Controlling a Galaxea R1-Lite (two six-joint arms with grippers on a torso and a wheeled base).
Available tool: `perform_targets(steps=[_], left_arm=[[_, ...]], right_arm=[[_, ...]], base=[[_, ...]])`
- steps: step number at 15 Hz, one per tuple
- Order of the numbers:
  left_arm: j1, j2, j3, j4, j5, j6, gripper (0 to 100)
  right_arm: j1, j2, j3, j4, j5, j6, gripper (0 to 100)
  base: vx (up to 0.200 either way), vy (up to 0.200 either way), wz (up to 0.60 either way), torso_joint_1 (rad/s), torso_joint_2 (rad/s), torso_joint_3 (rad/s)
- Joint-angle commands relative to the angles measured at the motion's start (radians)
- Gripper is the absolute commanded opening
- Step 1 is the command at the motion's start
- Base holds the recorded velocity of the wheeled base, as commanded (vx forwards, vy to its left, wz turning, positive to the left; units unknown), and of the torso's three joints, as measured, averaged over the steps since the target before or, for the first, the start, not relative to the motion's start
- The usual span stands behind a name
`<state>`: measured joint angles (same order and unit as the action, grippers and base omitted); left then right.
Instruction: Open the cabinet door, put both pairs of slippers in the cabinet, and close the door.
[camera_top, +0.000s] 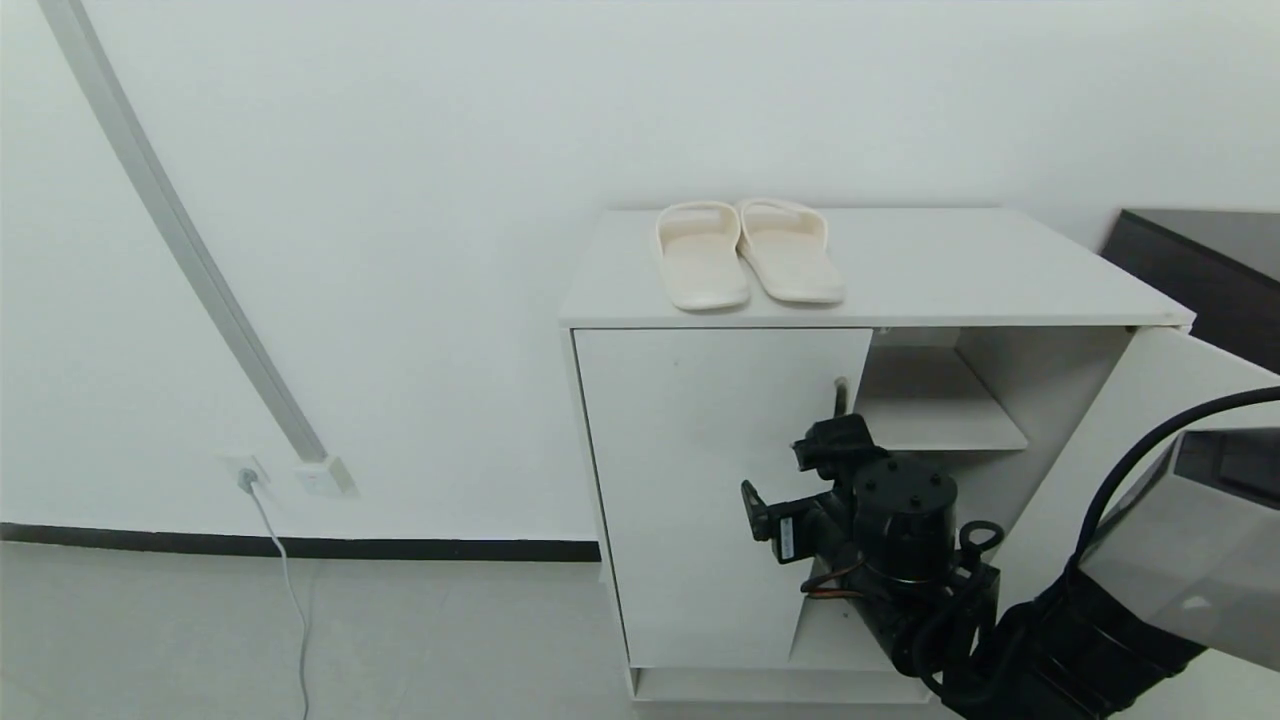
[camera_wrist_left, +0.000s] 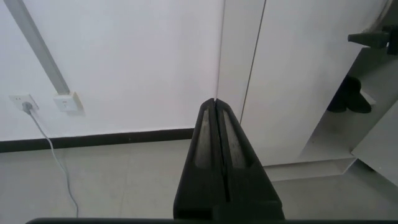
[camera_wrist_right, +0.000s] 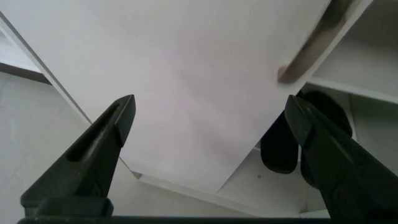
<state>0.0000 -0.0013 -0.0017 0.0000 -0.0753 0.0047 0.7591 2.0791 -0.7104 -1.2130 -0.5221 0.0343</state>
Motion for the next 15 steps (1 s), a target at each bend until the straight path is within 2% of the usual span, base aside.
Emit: perform_targets(steps=[1,15], left_arm=[[0.000,0.001,0.000,0.000,0.000,0.000,0],[0.000,0.001,0.000,0.000,0.000,0.000,0]], right_arm=[[0.002,0.002,0.002,0.000,-0.001,-0.001,100],[0.000,-0.001,0.002,0.001,-0.001,-0.002,100]], base=[[0.000,0.000,0.00,0.178,-0.50,-0.320],[0.000,0.000,0.00,0.230,-0.55,-0.320]])
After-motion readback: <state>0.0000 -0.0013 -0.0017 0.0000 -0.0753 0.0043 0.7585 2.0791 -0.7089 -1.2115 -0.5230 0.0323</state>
